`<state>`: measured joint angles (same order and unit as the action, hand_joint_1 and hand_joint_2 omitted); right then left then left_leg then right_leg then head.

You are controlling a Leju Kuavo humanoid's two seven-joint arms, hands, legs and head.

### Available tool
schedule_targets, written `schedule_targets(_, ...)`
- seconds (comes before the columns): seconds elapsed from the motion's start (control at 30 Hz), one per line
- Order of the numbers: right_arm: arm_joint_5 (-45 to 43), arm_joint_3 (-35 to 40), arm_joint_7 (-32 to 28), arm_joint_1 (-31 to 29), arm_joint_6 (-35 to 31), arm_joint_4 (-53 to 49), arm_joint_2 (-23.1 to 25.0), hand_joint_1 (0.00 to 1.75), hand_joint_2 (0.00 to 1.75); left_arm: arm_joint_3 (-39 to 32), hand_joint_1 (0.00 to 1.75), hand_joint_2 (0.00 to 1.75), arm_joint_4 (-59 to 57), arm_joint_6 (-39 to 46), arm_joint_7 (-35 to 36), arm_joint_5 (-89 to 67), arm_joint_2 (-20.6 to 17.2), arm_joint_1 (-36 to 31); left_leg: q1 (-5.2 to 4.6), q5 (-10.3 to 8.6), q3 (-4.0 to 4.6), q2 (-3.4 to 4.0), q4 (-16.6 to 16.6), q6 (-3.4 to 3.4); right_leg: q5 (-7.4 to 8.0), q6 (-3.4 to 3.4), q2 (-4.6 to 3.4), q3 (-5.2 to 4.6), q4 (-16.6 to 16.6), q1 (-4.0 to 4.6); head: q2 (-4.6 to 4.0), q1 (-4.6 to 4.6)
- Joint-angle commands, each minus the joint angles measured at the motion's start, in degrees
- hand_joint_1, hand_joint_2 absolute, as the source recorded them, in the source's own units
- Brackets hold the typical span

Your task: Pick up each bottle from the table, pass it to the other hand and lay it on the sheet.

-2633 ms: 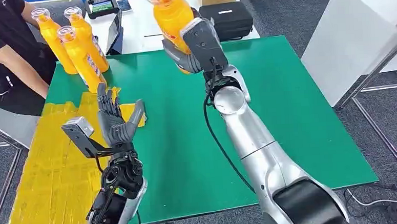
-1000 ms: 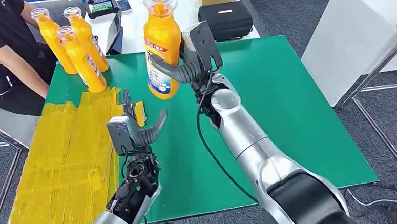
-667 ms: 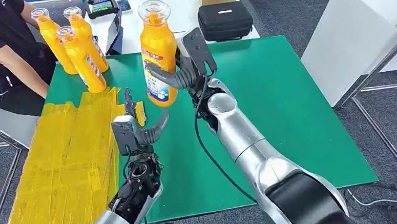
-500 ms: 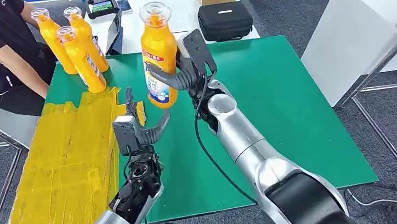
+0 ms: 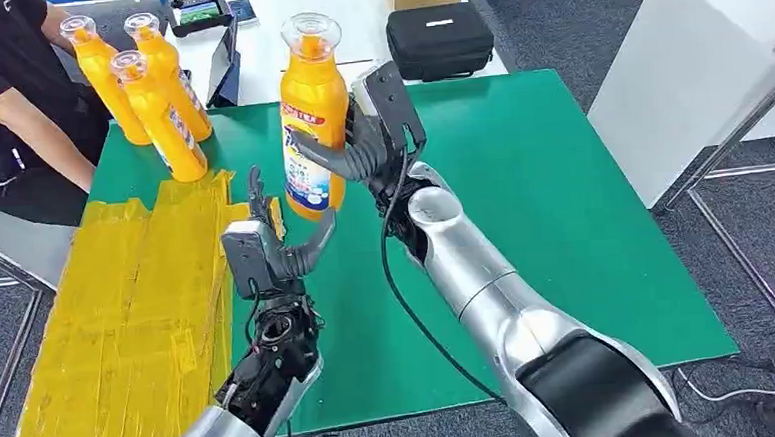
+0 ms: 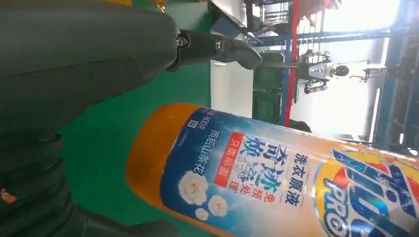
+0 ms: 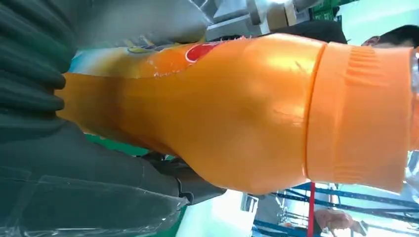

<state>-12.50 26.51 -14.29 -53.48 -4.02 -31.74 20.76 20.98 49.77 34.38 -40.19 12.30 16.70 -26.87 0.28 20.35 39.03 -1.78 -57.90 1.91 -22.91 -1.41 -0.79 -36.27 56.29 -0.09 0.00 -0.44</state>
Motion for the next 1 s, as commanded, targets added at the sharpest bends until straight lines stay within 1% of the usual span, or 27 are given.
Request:
schedule_targets(0.03,-6.15,9.97,2.06,-2.78,-0.06,2.71,-0.76,1.75,1.75,2.09,0.00,1.75,-4.91,2.77,0.19,-4.07,-0.71,-2.83,-0.02,0.15,-0.28,0.14,-0.04,-0.06,-0.15,0.00,0.04,0.30,0.01,0.01,0.00,-0.02)
schedule_targets(0.07,-6.85,11.05,2.07,-2.78,0.03,2.90,-0.76,1.75,1.75,1.77,0.00,1.75,-5.46,1.79,0.19,-3.92,-0.90,-2.75,-0.02,0.11,-0.23,0.14,-0.01,-0.05,-0.10,0.00,0.01,0.24,-0.01,0.01,0.00,0.00)
schedule_targets(0.1,-7.31,11.77,2.31,-2.87,0.21,3.07,-0.76,1.75,1.75,1.73,0.00,1.75,-5.19,1.81,0.19,-4.25,-0.97,-2.60,-0.04,0.29,-0.56,0.24,-0.08,-0.11,-0.29,0.01,0.06,0.58,0.05,0.02,0.00,0.00)
schedule_targets(0.13,-8.10,13.04,2.73,-2.91,0.63,2.95,-0.76,1.75,1.75,1.37,0.00,1.75,-5.07,1.25,0.19,-4.13,-0.96,-2.39,-0.03,0.10,-0.22,0.13,0.00,-0.05,-0.09,0.00,0.01,0.23,0.00,0.00,0.00,0.00)
schedule_targets(0.17,-8.84,14.03,2.88,-3.02,0.71,2.93,-0.76,1.75,1.75,1.47,0.00,1.75,-5.43,1.34,0.19,-4.78,-1.04,-2.50,-0.04,0.17,-0.34,0.19,-0.03,-0.07,-0.16,0.00,0.01,0.35,0.02,0.00,0.00,-0.02)
schedule_targets(0.2,-9.20,15.27,2.91,-3.17,0.51,2.91,-0.76,1.75,1.75,1.43,0.00,1.75,-5.70,1.54,0.19,-5.31,-1.08,-2.61,-0.02,0.13,-0.28,0.16,-0.02,-0.07,-0.12,0.01,0.01,0.28,0.00,0.01,0.00,0.00)
schedule_targets(0.23,-11.38,18.30,3.87,-3.18,0.30,2.07,-0.76,1.75,1.75,1.20,0.00,1.75,-5.96,1.22,0.19,-6.12,-1.16,-2.80,-0.03,0.20,-0.40,0.21,-0.04,-0.09,-0.20,0.01,0.02,0.41,0.03,0.01,0.00,-0.02)
schedule_targets(0.27,-11.58,19.28,4.10,-3.11,0.28,1.69,-0.76,1.75,1.75,1.21,0.00,1.75,-5.85,1.01,0.19,-6.26,-1.12,-2.85,-0.03,0.14,-0.30,0.15,-0.03,-0.07,-0.14,0.01,0.03,0.31,0.02,0.01,0.00,0.00)
schedule_targets(0.33,-12.29,19.75,4.66,-3.08,0.48,1.48,-0.76,1.75,1.75,1.01,0.00,1.75,-5.92,0.40,0.19,-5.97,-1.09,-2.92,-0.03,0.06,-0.13,0.13,0.00,-0.04,-0.05,0.00,-0.02,0.13,0.00,-0.01,0.00,0.00)
schedule_targets(0.37,-12.29,19.75,4.66,-3.08,0.48,1.48,-0.76,1.75,1.75,1.01,0.00,1.75,-5.92,0.40,0.19,-5.97,-1.09,-2.92,-0.02,0.15,-0.27,0.20,-0.04,-0.07,-0.13,0.01,-0.03,0.27,0.02,0.01,0.00,0.00)
schedule_targets(0.43,-12.29,19.75,4.66,-3.08,0.48,1.48,-0.76,1.75,1.75,1.01,0.00,1.75,-5.92,0.40,0.19,-5.97,-1.09,-2.92,0.00,0.05,-0.11,0.09,0.00,-0.04,-0.04,0.01,0.02,0.12,-0.02,0.02,0.00,-0.02)
schedule_targets(0.47,-13.37,21.01,4.93,-3.13,0.23,1.27,-0.76,1.75,1.75,1.02,0.00,1.75,-5.80,0.60,0.19,-6.51,-1.09,-2.84,-0.02,0.15,-0.28,0.15,-0.05,-0.07,-0.16,0.01,0.04,0.30,0.04,0.01,0.00,0.00)
schedule_targets(0.5,-15.13,22.88,4.96,-3.52,0.65,1.54,-0.76,1.75,1.75,1.25,0.00,1.75,-6.11,1.10,0.19,-7.71,-1.16,-2.93,-0.01,0.08,-0.18,0.06,-0.02,-0.05,-0.10,0.01,0.07,0.21,0.01,0.01,0.00,0.00)
schedule_targets(0.53,-15.66,24.03,5.18,-3.49,0.45,1.48,-0.76,1.75,1.75,1.23,0.00,1.75,-5.89,1.30,0.19,-8.13,-1.27,-2.87,-0.03,0.17,-0.32,0.17,-0.05,-0.08,-0.17,0.01,0.03,0.33,0.05,0.00,0.00,-0.04)
schedule_targets(0.67,-16.30,24.61,5.41,-3.41,0.46,1.40,-0.76,1.75,1.75,1.37,0.00,1.75,-5.59,1.28,0.19,-8.48,-1.35,-2.79,0.00,0.06,-0.11,0.08,-0.01,-0.04,-0.05,0.00,0.01,0.14,-0.02,0.02,0.00,-0.02)
schedule_targets(0.73,-16.30,24.61,5.41,-3.41,0.46,1.40,-0.76,1.75,1.75,1.37,0.00,1.75,-5.59,1.28,0.19,-8.48,-1.35,-2.79,-0.04,0.21,-0.39,0.16,-0.06,-0.09,-0.22,0.01,0.06,0.41,0.06,0.00,0.00,0.00)
schedule_targets(0.77,-16.30,24.61,5.41,-3.41,0.46,1.40,-0.76,1.75,1.75,1.37,0.00,1.75,-5.59,1.28,0.19,-8.48,-1.35,-2.79,-0.02,0.05,-0.13,0.06,0.01,-0.04,-0.06,0.00,0.04,0.15,-0.01,0.00,0.00,0.00)
schedule_targets(0.8,-17.35,25.86,5.60,-3.38,0.36,1.58,-0.76,1.75,1.75,1.27,0.00,1.75,-5.60,0.59,0.19,-8.47,-1.32,-2.71,-0.03,0.13,-0.25,0.11,-0.02,-0.06,-0.13,0.01,0.04,0.27,0.01,0.00,0.00,-0.02)
schedule_targets(0.87,-18.79,28.25,5.60,-3.36,0.40,1.50,-0.76,1.75,1.75,1.86,0.00,1.75,-5.13,1.28,0.19,-10.15,-1.82,-2.67,-0.02,0.06,-0.14,0.07,0.02,-0.04,-0.06,0.01,0.03,0.16,-0.02,-0.01,0.00,0.00)
schedule_targets(0.9,-19.84,29.99,6.01,-3.21,0.33,1.19,-0.76,1.75,1.75,2.15,0.00,1.75,-4.25,1.34,0.19,-11.03,-2.31,-2.47,-0.04,0.25,-0.49,0.19,-0.05,-0.11,-0.26,0.02,0.07,0.52,0.05,0.01,0.00,0.00)
schedule_targets(0.93,-20.67,30.81,6.10,-3.20,0.32,1.01,-0.76,1.75,1.75,2.18,0.00,1.75,-3.99,1.30,0.19,-11.21,-2.44,-2.44,-0.02,0.09,-0.19,0.12,0.00,-0.05,-0.09,0.01,-0.01,0.20,0.00,0.00,0.00,-0.02)
schedule_targets(0.97,-21.48,31.82,6.04,-3.20,-0.12,0.82,-0.76,1.75,1.75,2.16,0.00,1.75,-2.91,0.76,0.19,-11.57,-2.59,-2.10,-0.04,0.18,-0.35,0.19,-0.03,-0.09,-0.18,0.02,0.00,0.36,0.03,0.00,0.00,0.00)
schedule_targets(1.0,-22.83,32.81,6.00,-3.16,-0.04,0.64,-0.76,1.75,1.75,1.82,0.00,1.75,-2.44,-0.34,0.19,-11.50,-2.47,-1.91,-0.02,0.16,-0.31,0.20,-0.01,-0.08,-0.15,0.03,-0.02,0.32,0.01,0.02,0.00,0.00)
